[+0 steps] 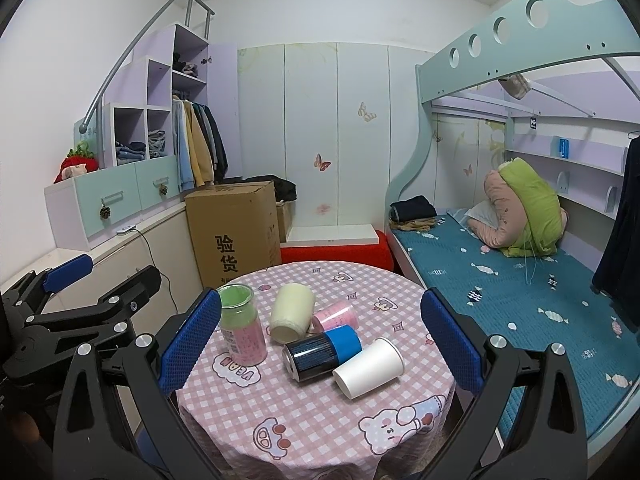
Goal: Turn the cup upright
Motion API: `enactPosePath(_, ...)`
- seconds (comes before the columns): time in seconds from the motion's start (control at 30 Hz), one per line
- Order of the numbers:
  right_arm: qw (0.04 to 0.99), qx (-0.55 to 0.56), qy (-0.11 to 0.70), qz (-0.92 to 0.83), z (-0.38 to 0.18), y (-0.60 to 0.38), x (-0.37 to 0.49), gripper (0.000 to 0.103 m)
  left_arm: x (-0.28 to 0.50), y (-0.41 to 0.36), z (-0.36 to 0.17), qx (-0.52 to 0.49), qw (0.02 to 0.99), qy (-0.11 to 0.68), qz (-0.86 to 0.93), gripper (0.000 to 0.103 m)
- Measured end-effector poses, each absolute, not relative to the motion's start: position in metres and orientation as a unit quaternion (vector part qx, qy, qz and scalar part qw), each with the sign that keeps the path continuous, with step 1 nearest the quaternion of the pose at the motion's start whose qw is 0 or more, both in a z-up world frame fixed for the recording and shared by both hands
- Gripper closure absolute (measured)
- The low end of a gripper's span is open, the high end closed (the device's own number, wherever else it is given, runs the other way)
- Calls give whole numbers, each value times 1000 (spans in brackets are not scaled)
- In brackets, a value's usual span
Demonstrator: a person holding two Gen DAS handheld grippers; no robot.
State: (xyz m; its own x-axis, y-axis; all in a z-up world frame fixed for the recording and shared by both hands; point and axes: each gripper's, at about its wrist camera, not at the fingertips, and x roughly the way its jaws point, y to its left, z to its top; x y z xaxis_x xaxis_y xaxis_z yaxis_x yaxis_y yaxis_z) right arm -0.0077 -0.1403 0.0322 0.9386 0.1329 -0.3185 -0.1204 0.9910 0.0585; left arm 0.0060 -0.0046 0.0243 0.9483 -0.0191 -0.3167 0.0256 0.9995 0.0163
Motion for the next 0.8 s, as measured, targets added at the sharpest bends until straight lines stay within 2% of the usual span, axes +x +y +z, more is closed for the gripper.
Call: enactPosePath(0.8,984,20,167,63,25,-141,-4,7,8,-5,22,10,987,161,-10,6)
